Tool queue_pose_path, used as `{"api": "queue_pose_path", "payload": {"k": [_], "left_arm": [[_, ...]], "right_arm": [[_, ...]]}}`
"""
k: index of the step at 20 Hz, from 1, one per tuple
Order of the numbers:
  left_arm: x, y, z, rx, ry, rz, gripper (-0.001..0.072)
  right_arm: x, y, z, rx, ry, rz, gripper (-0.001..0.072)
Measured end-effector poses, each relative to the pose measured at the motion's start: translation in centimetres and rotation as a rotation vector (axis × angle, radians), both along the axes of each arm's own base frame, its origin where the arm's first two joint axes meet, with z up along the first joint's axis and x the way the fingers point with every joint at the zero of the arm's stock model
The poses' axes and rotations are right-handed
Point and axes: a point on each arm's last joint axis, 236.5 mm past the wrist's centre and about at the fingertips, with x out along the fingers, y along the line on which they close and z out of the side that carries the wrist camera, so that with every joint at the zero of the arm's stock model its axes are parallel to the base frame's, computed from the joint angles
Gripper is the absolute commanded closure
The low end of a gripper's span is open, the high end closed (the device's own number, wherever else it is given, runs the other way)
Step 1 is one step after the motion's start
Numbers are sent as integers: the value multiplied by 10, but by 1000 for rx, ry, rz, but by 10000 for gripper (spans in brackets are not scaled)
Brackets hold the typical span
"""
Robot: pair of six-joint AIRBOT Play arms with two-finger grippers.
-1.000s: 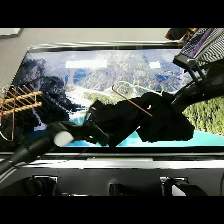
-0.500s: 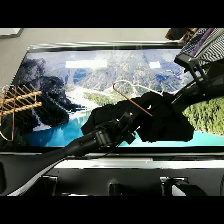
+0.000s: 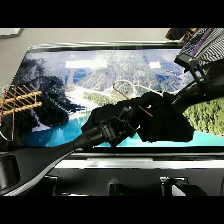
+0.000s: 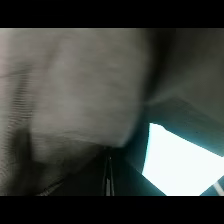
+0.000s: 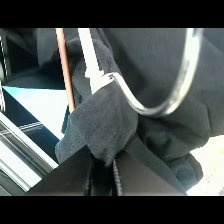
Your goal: Fold the clothes and pants, and hang the long-sleeved shirts on hangers.
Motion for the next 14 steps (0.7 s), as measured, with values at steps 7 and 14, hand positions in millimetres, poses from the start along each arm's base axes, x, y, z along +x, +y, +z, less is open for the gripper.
{"api": "queue_pose_path", "payload": {"k": [7, 14], "left_arm": [[47, 33, 51, -38, 63, 91, 683], [37, 29, 73, -125, 189, -2, 507]], "right_arm": [[-8, -2, 13, -3, -31, -31, 669], [-14, -2, 23, 2, -50, -59, 669]]}}
